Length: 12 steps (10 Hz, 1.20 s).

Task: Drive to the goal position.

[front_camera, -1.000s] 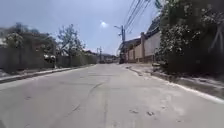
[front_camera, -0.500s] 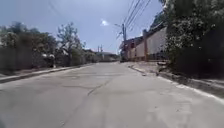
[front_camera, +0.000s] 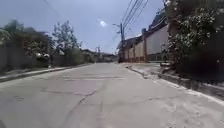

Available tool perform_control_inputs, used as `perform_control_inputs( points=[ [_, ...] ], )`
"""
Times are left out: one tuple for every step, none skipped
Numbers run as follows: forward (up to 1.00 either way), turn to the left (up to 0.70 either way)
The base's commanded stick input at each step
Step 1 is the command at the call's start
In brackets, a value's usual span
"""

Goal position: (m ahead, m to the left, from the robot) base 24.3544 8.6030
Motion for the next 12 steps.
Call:
perform_control_inputs(
  points=[
    [0.85, 0.01],
    [0.85, 0.01],
    [0.85, 0.01],
    [0.85, 0.01],
    [0.85, 0.01],
    [0.85, 0.01],
    [0.85, 0.01],
    [0.85, 0.01],
    [0.85, 0.01],
    [0.85, 0.01],
    [0.85, 0.01],
    [0.85, 0.01]
  ],
)
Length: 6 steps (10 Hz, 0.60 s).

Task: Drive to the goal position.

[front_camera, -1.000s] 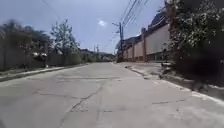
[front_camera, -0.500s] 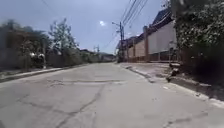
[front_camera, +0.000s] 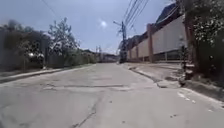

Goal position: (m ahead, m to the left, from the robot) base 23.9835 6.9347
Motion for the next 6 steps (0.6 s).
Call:
perform_control_inputs(
  points=[
    [0.85, 0.01],
    [0.85, 0.01],
    [0.85, 0.01],
    [0.85, 0.01],
    [0.85, 0.01],
    [0.85, 0.01]
  ],
)
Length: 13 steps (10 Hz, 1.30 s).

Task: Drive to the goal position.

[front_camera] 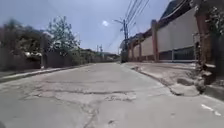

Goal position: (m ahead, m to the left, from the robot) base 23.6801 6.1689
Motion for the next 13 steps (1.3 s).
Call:
perform_control_inputs(
  points=[
    [0.85, 0.01],
    [0.85, 0.01],
    [0.85, 0.01],
    [0.85, 0.01],
    [0.85, 0.01],
    [0.85, 0.01],
    [0.85, -0.25],
    [0.85, -0.33],
    [0.85, -0.18],
    [0.85, 0.01],
    [0.85, -0.11],
    [0.85, -0.26],
    [0.85, 0.01]
  ],
)
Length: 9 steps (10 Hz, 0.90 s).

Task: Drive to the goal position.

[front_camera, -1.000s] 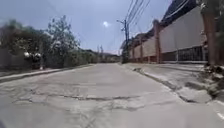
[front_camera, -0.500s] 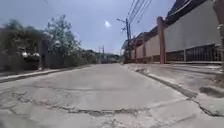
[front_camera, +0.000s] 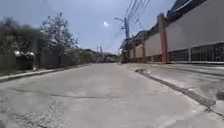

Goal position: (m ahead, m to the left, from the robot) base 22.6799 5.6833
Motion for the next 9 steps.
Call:
perform_control_inputs(
  points=[
    [0.85, 0.01],
    [0.85, 0.01],
    [0.85, 0.01],
    [0.85, 0.01],
    [0.85, 0.01],
    [0.85, 0.01],
    [0.85, 0.01],
    [0.85, 0.01],
    [0.85, 0.01]
  ],
)
